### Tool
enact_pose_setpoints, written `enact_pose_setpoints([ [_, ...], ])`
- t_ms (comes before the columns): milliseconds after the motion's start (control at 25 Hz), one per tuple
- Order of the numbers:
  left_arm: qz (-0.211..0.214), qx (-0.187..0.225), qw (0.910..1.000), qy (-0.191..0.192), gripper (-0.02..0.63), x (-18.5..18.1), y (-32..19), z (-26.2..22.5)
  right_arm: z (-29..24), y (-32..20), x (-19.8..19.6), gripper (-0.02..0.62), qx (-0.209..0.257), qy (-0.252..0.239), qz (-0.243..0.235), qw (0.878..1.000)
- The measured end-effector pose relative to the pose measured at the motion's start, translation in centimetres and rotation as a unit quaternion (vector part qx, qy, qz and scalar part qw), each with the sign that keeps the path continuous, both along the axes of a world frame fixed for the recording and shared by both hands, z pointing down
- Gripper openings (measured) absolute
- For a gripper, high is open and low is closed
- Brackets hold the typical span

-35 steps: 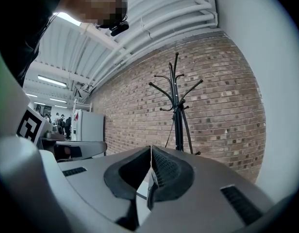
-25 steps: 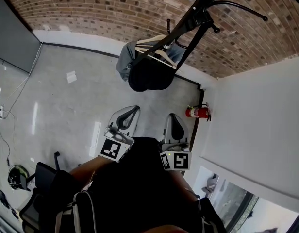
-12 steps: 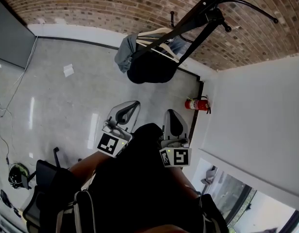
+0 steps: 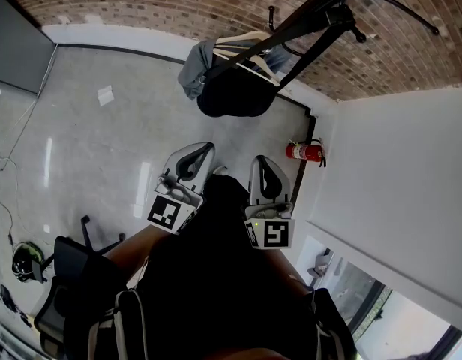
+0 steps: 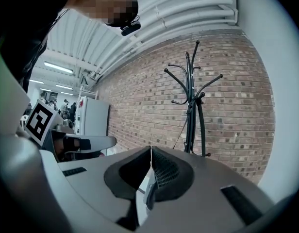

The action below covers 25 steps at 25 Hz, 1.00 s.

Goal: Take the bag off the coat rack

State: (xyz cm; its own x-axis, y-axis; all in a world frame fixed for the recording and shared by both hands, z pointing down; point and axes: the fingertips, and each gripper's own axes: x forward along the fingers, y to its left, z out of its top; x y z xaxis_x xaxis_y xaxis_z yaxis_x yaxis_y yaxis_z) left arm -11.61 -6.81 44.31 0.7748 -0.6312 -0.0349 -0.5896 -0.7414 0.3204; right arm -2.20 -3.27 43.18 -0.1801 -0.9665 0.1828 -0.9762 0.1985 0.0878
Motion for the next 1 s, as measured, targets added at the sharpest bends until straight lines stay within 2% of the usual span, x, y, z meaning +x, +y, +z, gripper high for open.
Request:
enact_pose_setpoints([
  [240,-0.007,0.014,0.9998,-0.009,0.018,1.5,0.3,-1.0,0.2,0.0,0.9,0.02,-0.002,-0.016,-0.014,1.0],
  [400,-0.016,0.024,0.9996,0.0,0.018,2.6,-0.3,-1.9,-0.1,-0.3,2.3,0.02,0.007,-0.025,-0.012,1.0],
  [680,-0.014,0.032,0.9993,-0.016,0.018,6.2,-1.2,-2.1,-0.7,-1.5,7.1,0.02,0.028,-0.038,0.011,0.999],
  [880,-0.019,0.048,0.9985,-0.015,0.018,8.7,-3.0,-3.4,-1.5,-3.1,10.3,0.02,0.048,-0.047,0.022,0.997],
  [1000,-0.025,0.062,0.9978,-0.001,0.018,9.6,-4.1,-4.5,-2.0,-4.5,13.1,0.02,0.061,-0.053,0.032,0.996],
])
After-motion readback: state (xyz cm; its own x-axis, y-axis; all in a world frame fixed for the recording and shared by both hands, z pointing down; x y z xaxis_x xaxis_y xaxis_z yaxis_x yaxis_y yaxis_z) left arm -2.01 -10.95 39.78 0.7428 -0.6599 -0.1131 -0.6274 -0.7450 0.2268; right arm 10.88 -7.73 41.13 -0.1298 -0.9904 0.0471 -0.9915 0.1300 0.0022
